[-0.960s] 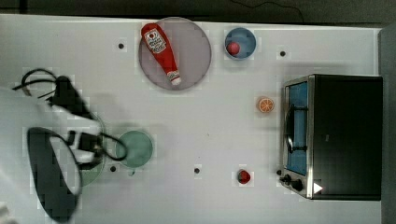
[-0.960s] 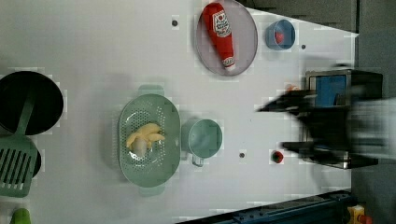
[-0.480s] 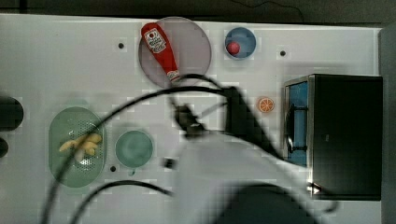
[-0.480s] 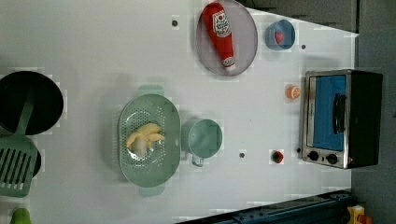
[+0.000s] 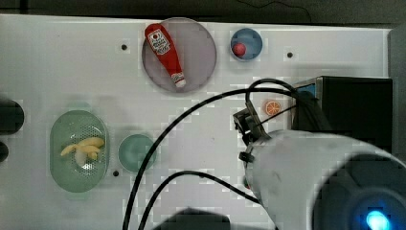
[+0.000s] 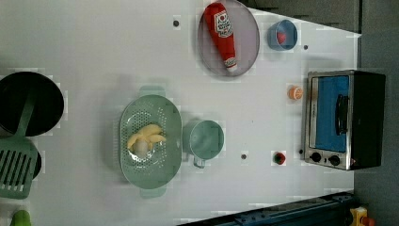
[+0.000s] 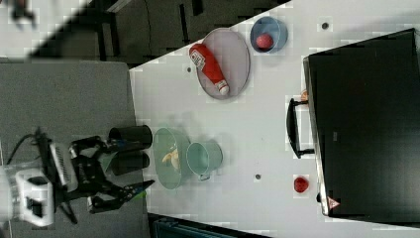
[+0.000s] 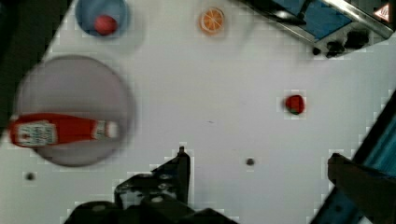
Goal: Pick Banana and place it in strainer.
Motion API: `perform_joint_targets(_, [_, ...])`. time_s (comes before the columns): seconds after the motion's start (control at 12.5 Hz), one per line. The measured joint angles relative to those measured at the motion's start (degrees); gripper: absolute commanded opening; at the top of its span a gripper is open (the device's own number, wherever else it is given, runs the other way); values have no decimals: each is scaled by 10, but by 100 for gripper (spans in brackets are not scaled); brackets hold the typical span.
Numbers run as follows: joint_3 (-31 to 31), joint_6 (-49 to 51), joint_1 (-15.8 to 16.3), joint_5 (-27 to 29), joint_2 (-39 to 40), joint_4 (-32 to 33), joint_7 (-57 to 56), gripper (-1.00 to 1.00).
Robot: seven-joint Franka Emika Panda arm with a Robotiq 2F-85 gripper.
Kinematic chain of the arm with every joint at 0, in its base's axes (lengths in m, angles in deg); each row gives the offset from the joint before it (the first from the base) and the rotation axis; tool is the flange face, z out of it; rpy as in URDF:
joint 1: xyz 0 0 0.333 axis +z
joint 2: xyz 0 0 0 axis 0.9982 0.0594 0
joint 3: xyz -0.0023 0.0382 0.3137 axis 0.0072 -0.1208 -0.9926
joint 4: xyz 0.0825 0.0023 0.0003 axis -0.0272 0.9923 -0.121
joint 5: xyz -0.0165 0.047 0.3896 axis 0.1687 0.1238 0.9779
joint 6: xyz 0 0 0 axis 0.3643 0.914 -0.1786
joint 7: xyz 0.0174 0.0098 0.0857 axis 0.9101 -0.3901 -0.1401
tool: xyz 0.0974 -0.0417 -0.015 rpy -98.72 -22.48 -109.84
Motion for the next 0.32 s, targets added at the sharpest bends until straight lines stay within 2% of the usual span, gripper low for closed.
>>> perform_joint_targets(0.32, [-29,-1,15,-24,24,17,-7,100])
